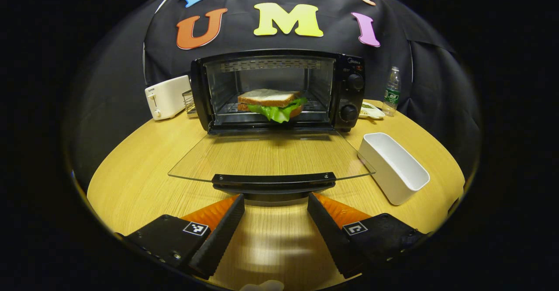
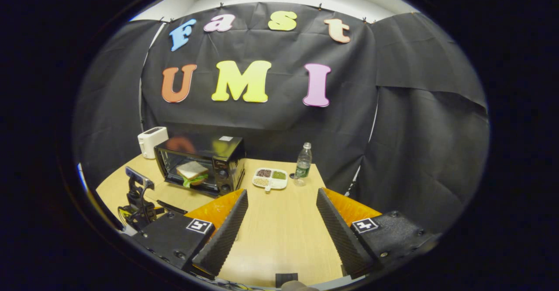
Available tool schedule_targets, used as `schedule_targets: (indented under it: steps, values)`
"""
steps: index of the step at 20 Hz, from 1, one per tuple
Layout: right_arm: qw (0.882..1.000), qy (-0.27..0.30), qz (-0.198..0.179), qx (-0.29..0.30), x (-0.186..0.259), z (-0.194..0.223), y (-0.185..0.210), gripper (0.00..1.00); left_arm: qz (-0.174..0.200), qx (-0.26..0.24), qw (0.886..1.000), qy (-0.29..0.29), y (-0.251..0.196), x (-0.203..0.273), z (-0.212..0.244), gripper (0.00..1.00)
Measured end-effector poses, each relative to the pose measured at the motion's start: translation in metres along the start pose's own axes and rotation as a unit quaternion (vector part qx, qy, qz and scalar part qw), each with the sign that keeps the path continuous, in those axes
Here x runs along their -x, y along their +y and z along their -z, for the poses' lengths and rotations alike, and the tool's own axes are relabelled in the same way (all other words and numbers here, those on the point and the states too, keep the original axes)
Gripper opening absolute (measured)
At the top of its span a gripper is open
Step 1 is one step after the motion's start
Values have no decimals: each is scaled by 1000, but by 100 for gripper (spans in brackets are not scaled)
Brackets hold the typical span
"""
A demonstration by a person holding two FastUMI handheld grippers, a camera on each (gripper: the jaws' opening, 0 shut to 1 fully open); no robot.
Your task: Open the electric oven with the left hand, put the food in, and close the electric oven.
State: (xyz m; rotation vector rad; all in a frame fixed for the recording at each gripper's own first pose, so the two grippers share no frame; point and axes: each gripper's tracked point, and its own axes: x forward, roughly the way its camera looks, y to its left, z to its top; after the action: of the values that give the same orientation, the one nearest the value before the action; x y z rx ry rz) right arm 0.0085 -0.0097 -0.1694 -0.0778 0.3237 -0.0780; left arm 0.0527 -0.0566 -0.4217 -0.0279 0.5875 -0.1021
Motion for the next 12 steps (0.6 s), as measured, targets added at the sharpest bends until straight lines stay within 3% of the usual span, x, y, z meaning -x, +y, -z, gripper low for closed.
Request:
schedule_targets:
  steps: [3, 4, 5, 9, 11, 12]
  values:
    - [1000, -2, -3, 0, 0, -6, 1, 98, 0, 4, 1000, -8, 2, 1, -11, 95]
    - [1000, -4, -4, 1, -1, -7, 1, 98, 0, 6, 1000, 0, 2, 4, -10, 100]
    - [1000, -4, -4, 3, -1, -9, 2, 98, 1, 5, 1000, 0, 3, 2, -9, 95]
    - [1000, -11, -7, 2, -2, -18, 4, 98, 1, 3, 1000, -1, 3, 5, -16, 92]
    - [1000, -12, -6, 3, -1, -21, 2, 98, 1, 3, 1000, -1, 3, 7, -20, 95]
    - [1000, -14, -6, 1, -1, -24, 2, 98, 1, 4, 1000, 1, 3, 7, -22, 92]
